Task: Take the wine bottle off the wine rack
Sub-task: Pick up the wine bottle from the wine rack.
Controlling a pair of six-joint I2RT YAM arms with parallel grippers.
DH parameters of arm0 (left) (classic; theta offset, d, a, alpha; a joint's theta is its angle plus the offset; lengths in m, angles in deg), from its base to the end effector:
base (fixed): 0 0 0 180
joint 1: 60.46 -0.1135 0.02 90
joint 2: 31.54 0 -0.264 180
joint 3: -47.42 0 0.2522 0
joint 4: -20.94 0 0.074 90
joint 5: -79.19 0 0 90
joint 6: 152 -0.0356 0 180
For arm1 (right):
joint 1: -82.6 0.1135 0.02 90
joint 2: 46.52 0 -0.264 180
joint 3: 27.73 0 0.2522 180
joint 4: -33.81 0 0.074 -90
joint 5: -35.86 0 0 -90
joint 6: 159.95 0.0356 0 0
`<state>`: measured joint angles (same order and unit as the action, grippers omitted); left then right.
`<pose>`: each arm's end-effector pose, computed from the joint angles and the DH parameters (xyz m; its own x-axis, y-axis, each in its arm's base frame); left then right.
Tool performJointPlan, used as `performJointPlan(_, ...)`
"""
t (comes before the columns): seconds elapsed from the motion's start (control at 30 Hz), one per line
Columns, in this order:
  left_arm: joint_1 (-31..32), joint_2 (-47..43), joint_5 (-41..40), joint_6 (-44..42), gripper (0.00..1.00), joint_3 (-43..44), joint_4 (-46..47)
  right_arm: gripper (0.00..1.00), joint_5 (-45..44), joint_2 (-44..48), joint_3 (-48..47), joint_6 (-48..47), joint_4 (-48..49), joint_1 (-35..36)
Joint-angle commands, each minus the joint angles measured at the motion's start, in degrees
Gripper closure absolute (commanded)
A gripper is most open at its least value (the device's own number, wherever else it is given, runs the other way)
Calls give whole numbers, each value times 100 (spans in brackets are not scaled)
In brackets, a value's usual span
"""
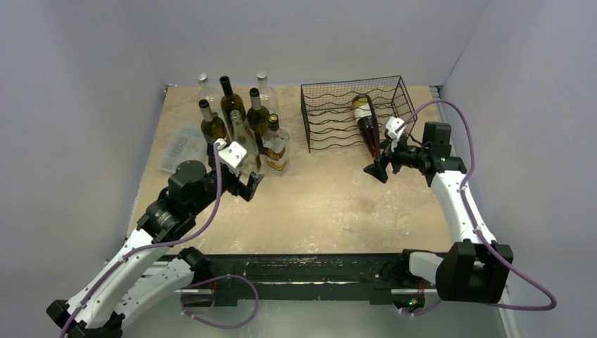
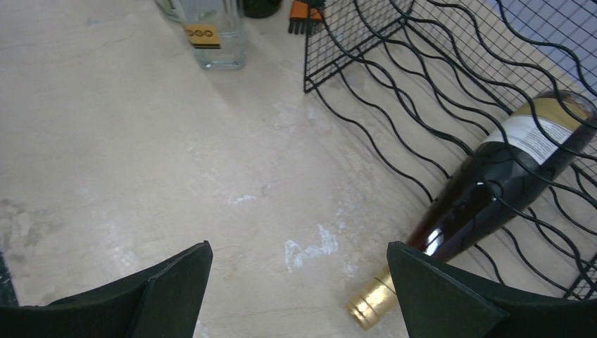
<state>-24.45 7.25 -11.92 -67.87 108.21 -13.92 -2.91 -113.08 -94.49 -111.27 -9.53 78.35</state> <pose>0.1257 -0.0905 0.3490 -0.1205 0.2140 -0.9694 0.5879 0.8022 0.1040 0.2388 0.0101 0.2908 -0.1682 -0.4021 -0.9000 -0.8415 0.5341 -0.0814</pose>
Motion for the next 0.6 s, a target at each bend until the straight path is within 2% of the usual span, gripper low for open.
performJointPlan(0.0,-33,59,84,-124,0,148,-23,1,-569,-260,-277,576,843,5)
performJointPlan(0.57,-36,28,-45,-220,0,146,-95,1,-2010,-1106,-19,1961,2265,116)
